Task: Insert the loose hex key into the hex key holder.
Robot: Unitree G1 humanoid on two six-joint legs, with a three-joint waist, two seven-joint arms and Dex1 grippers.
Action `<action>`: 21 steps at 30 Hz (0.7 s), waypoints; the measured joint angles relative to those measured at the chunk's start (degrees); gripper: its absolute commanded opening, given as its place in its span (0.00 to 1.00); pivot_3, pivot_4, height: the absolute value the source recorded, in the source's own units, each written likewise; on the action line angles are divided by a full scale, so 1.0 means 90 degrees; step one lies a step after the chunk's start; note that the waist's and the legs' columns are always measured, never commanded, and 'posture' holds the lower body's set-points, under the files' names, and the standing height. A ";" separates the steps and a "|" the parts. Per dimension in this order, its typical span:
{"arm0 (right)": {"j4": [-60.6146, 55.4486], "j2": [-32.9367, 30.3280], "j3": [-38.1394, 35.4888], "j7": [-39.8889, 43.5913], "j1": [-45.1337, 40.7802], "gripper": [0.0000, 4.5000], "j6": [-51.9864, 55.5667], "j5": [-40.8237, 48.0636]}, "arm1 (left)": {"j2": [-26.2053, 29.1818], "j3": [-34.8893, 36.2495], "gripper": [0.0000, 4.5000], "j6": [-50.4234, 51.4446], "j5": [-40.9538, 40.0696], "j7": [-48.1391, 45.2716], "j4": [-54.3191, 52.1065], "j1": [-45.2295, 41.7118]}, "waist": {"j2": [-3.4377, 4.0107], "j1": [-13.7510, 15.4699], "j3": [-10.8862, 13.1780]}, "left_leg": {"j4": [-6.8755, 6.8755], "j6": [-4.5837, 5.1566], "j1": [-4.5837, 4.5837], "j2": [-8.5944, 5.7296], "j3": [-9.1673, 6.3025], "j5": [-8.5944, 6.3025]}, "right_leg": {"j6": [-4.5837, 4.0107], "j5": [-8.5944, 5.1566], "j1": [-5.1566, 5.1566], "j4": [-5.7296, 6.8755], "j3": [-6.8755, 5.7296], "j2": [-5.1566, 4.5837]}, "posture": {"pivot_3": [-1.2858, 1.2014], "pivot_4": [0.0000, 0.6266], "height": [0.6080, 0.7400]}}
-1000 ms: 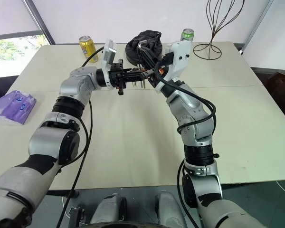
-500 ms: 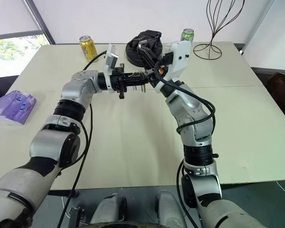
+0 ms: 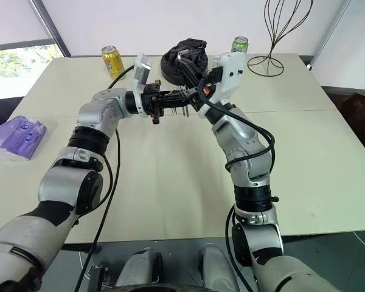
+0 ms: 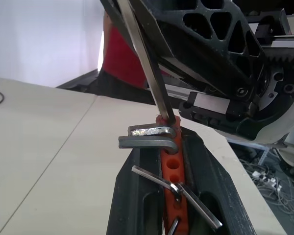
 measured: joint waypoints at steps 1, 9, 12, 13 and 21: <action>0.0020 -0.0002 0.0001 0.0006 0.0000 0.01 -0.0023 0.0000 | 0.0013 0.0009 0.00 0.0031 -0.0004 0.0017 -0.0028 0.0001 | 0.0000 -0.0001 0.0000 | 0.0000 0.0000 0.0000 0.0000 0.0000 0.0000 | 0.0000 0.0000 0.0000 0.0000 0.0000 0.0000 | 0.52 0.24 1.00; 0.0036 -0.0011 0.0002 0.0022 0.0001 0.01 -0.0135 -0.0006 | 0.0012 0.0033 0.00 0.0184 -0.0098 0.0091 -0.0096 0.0004 | 0.0000 0.0000 0.0000 | 0.0001 0.0000 0.0000 0.0000 -0.0001 0.0000 | 0.0000 0.0000 0.0000 0.0001 0.0000 0.0000 | 0.52 0.24 1.00; 0.0037 -0.0011 0.0003 0.0022 0.0035 0.01 -0.0208 -0.0016 | 0.0009 0.0047 0.00 0.0186 -0.0106 0.0181 -0.0089 0.0004 | 0.0000 0.0002 0.0000 | 0.0001 0.0000 0.0000 0.0000 -0.0001 0.0000 | 0.0000 0.0000 0.0000 0.0000 0.0001 0.0000 | 0.52 0.24 1.00; 0.0037 -0.0012 0.0007 0.0022 0.0056 0.01 -0.0245 -0.0025 | 0.0001 0.0082 0.00 0.0188 -0.0108 0.0227 -0.0064 0.0002 | 0.0000 0.0002 0.0000 | 0.0001 0.0000 0.0000 0.0000 -0.0001 0.0000 | 0.0000 0.0000 0.0000 0.0000 0.0001 0.0000 | 0.52 0.24 1.00; 0.0026 -0.0178 0.0183 0.0134 0.0368 0.01 -0.0220 -0.0128 | 0.0018 0.0348 0.00 0.0181 -0.0231 0.0407 0.0115 -0.0026 | 0.0000 0.0002 0.0000 | 0.0002 0.0000 0.0000 0.0000 0.0000 0.0000 | 0.0000 0.0000 0.0000 0.0001 0.0001 0.0000 | 0.52 0.24 1.00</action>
